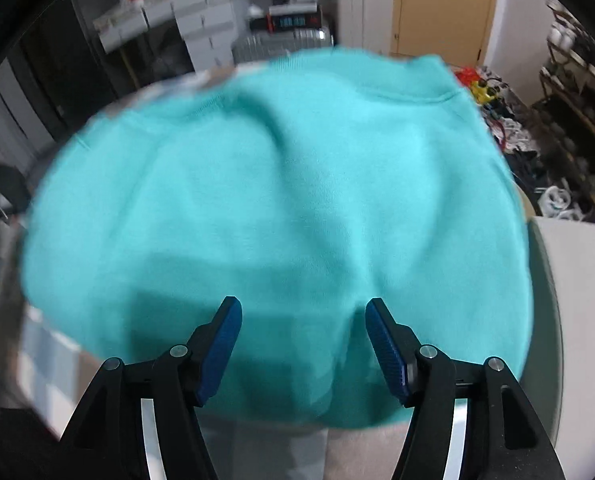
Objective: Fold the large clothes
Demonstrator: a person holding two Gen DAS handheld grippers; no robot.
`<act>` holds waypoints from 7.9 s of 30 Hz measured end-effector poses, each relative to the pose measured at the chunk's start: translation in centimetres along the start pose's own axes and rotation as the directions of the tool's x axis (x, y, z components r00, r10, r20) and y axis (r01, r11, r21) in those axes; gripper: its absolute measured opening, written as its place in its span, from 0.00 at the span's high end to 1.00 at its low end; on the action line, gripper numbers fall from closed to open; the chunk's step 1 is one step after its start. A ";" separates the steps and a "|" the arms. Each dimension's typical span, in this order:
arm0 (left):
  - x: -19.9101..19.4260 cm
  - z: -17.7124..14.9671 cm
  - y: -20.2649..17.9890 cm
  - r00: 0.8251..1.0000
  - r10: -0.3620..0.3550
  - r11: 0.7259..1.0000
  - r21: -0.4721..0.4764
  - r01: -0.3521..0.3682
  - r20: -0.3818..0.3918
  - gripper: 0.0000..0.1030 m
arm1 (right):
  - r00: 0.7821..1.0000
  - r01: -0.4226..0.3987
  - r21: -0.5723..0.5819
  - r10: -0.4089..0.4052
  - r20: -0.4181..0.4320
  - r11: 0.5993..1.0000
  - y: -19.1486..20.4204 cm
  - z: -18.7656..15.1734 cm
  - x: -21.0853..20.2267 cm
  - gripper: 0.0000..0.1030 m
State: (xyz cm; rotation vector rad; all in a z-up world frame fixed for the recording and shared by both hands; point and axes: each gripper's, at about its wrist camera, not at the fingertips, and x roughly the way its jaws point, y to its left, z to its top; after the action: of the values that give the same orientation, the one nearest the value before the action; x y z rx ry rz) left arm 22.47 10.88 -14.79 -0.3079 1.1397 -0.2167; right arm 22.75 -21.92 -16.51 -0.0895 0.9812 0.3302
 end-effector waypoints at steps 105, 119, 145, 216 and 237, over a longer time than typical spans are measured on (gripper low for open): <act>3.1 -7.2 -3.9 0.992 -0.126 0.985 0.120 0.127 -0.013 0.41 | 0.948 0.261 -0.067 -0.269 -0.168 0.963 4.5 -0.7 3.6 0.51; 3.5 -7.7 -4.9 0.999 -0.040 0.985 0.169 0.036 0.017 0.41 | 0.984 0.051 -0.164 -0.078 -0.161 0.985 9.8 -10.4 -3.3 0.35; 5.6 -11.4 -9.6 0.999 0.034 0.953 0.303 -0.025 -0.024 0.25 | 0.877 -0.214 0.199 0.098 0.471 0.956 3.6 -13.9 -12.1 0.06; 3.6 -4.5 -3.0 0.989 0.100 0.990 0.089 -0.110 0.112 0.18 | 0.984 0.080 -0.562 -0.157 -0.089 0.823 4.6 5.0 0.2 0.20; 2.9 -4.1 -2.6 0.984 0.108 0.992 0.049 -0.116 0.144 0.18 | 0.972 0.186 -0.515 -0.232 -0.026 0.837 5.6 5.2 1.2 0.98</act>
State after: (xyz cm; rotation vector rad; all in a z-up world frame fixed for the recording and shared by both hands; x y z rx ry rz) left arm 19.86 6.99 -17.89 -0.2043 1.0056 -0.1260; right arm 25.75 -15.22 -14.18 -0.7002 0.9394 0.3800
